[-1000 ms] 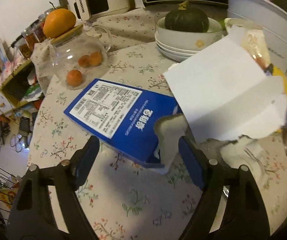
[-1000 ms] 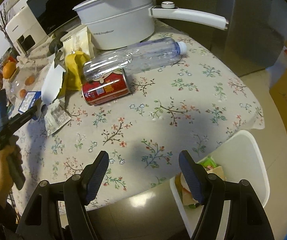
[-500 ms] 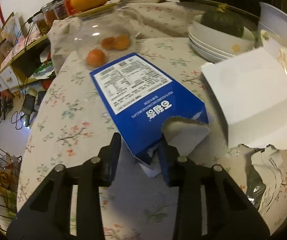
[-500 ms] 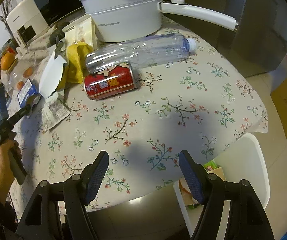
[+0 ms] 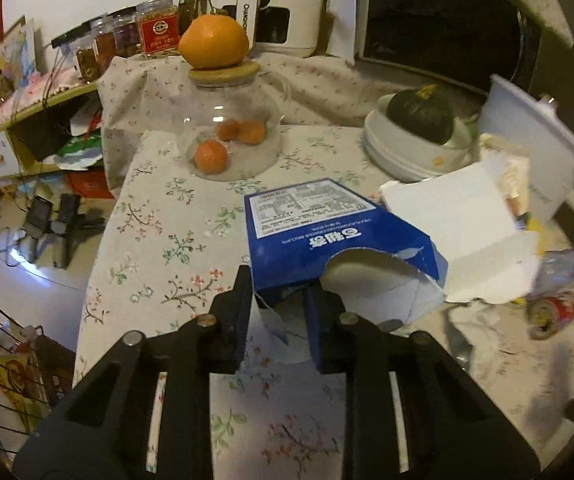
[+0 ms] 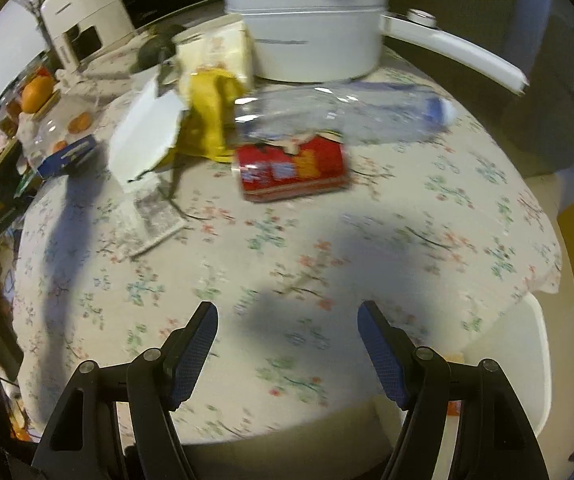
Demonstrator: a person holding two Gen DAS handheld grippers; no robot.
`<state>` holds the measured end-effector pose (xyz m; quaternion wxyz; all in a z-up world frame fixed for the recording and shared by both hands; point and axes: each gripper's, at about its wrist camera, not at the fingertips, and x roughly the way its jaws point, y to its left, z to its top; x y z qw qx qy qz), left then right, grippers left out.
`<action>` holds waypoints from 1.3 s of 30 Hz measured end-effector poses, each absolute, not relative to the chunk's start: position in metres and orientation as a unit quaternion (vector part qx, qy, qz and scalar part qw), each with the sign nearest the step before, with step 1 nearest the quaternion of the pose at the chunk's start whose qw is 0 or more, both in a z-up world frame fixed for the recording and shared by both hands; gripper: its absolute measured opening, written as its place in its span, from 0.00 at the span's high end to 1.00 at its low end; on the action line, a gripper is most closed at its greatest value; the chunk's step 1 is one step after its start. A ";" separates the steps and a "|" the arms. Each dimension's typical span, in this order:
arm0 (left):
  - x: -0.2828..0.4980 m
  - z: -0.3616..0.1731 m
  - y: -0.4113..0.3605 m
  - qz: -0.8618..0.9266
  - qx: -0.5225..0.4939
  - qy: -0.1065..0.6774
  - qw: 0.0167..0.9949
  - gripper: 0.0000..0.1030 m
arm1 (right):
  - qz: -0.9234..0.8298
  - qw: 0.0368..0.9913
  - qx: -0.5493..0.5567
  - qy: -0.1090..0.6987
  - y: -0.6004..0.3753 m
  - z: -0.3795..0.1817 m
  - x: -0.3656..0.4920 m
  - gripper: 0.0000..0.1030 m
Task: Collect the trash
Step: 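Lift the blue box with the left tool while the right tool grasps the white snack wrapper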
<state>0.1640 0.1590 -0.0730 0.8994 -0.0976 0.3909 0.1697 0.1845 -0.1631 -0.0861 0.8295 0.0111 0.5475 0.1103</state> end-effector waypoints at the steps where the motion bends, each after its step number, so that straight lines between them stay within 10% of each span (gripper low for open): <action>1: 0.160 -0.069 0.159 0.162 -0.104 0.388 0.901 0.74 | 0.117 0.829 0.010 0.546 -0.155 -0.087 0.186 0.28; 26: 0.083 -0.037 0.196 0.088 -0.207 0.384 0.896 0.74 | 0.179 0.828 0.013 0.532 -0.029 -0.132 0.240 0.29; 39: 0.083 -0.042 0.199 0.081 -0.228 0.389 0.889 0.74 | 0.194 0.834 -0.017 0.516 -0.032 -0.125 0.237 0.72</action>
